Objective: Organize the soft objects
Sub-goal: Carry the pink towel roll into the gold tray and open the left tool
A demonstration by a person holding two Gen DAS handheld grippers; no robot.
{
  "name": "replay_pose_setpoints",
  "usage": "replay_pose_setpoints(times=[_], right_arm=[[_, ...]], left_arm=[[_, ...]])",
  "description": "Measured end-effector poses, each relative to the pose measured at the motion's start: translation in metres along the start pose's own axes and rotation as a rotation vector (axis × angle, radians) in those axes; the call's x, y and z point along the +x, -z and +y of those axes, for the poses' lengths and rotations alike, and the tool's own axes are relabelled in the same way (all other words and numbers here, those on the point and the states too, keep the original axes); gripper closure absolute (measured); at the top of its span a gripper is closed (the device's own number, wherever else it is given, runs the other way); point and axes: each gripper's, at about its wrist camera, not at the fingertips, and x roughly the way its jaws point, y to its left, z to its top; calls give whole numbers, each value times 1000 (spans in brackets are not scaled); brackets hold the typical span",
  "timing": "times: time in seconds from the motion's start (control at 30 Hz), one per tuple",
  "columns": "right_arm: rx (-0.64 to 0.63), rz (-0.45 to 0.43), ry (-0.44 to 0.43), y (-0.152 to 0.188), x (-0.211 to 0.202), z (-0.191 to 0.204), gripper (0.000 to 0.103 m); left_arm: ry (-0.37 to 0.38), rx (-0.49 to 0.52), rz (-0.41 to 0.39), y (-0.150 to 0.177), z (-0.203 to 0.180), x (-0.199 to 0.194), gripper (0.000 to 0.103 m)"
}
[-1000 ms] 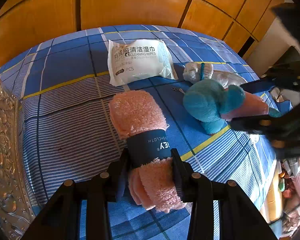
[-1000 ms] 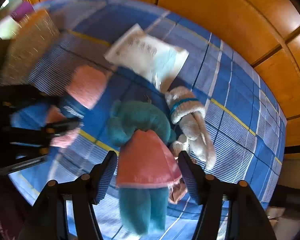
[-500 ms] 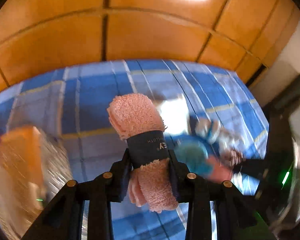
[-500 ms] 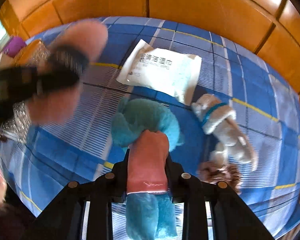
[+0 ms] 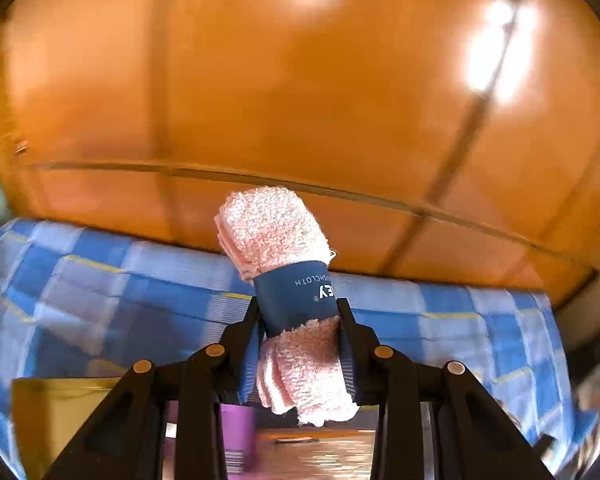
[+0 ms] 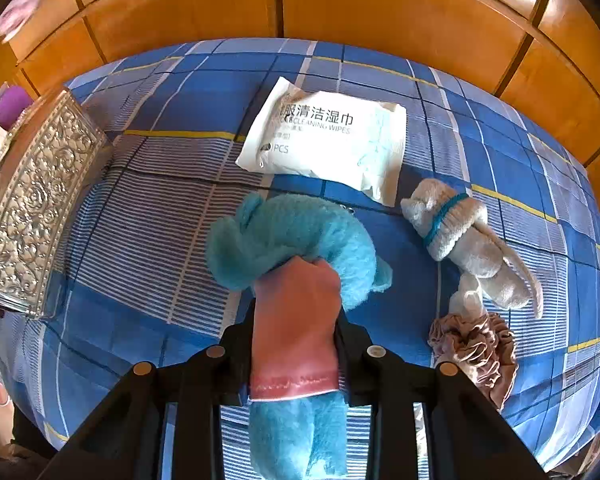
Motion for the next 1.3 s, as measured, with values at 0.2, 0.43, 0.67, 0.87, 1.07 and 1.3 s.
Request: replay_pose_setpoints(times=[0.2,0.43,0.67,0.87,1.07,1.3], right_arm=[[44,26,-13,8,15,-6,72],[54,-12,30,10,15,0,75],[71,-43,56,20,10,10,74],[86,-64,87,21,11,12,73],[80,-82,119,24,10,18,73],[86,-81,139,25,9,22,73]], left_arm=[[-100,-129,-22,25,107,-21,69],[-126,-269,-2,107,197,-42,69],[-160,-371,46,192,257,-59,69],[-170,-411,134,229,276,-37,68],[-176,-356,211,227,268,-1,66],[-186,-337,166,201,266,19,33]])
